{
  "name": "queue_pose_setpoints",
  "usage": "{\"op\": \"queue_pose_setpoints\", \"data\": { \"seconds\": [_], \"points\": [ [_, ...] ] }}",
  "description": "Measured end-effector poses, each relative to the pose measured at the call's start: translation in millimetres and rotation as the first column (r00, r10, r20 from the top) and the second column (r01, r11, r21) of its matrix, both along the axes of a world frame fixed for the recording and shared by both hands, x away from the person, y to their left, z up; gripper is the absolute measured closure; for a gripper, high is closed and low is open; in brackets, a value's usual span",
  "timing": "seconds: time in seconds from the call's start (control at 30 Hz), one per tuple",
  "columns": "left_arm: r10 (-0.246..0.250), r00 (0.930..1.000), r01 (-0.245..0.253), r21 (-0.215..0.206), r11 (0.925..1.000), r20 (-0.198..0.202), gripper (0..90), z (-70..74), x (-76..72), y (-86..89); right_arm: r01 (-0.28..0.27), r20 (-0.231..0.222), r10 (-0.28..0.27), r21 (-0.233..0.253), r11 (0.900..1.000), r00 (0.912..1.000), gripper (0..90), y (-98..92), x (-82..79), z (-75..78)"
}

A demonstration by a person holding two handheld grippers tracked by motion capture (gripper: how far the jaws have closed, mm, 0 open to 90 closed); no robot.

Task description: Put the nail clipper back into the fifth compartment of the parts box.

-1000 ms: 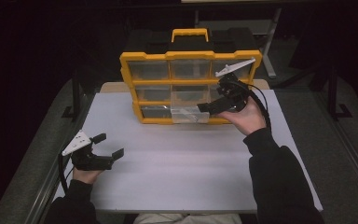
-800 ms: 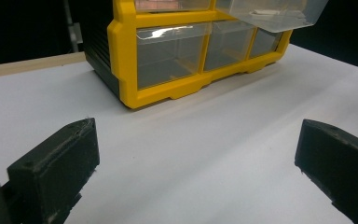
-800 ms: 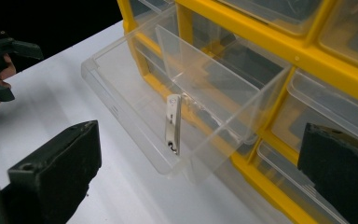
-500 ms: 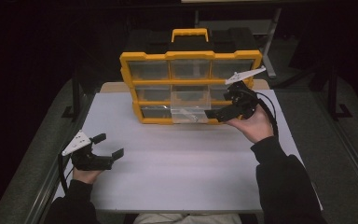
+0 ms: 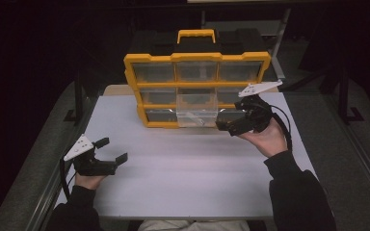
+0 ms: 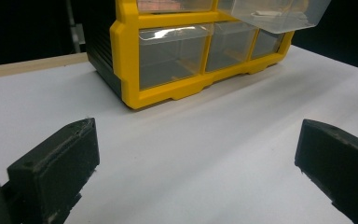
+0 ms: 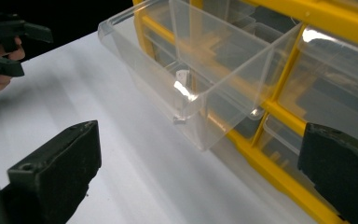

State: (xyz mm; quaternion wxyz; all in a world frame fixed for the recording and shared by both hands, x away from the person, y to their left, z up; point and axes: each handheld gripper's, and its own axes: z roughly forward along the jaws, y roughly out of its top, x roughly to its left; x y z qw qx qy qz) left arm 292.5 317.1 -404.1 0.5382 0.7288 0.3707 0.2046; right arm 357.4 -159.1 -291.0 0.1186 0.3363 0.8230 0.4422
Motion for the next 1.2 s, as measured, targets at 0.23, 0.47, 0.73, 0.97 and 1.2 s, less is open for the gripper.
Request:
{"op": "queue_pose_setpoints", "data": {
  "seconds": [0.23,0.47,0.73,0.97,1.2],
  "points": [
    [0.004,1.0,-0.004,-0.004,1.0,0.003,0.0,-0.6,-0.2,0.2,-0.022,-0.001,0.022,0.026,0.999,0.9998,0.0,-6.7,-4.9,-12.8],
    [0.004,1.0,-0.004,-0.002,1.0,0.002,0.0,-0.8,-0.2,0.0,-0.016,0.02,0.015,0.051,0.999,0.9997,0.0,-15.3,-9.3,-23.0],
    [0.005,1.0,-0.005,-0.003,1.0,0.0,0.0,-0.9,-0.5,-0.4,-0.003,0.046,0.0,0.082,0.997,0.9989,0.0,-25.9,-16.7,-32.8],
    [0.006,1.0,-0.007,-0.004,1.0,-0.001,0.0,-1.1,-0.6,-0.8,0.024,0.053,-0.03,0.119,0.993,0.9981,0.0,-38.2,-23.0,-48.1],
    [0.007,1.0,-0.007,-0.003,1.0,-0.001,0.0,-1.2,-0.9,-1.0,0.044,0.07,-0.054,0.138,0.99,0.9961,0.0,-47.6,-29.1,-61.4]
  ]
}}
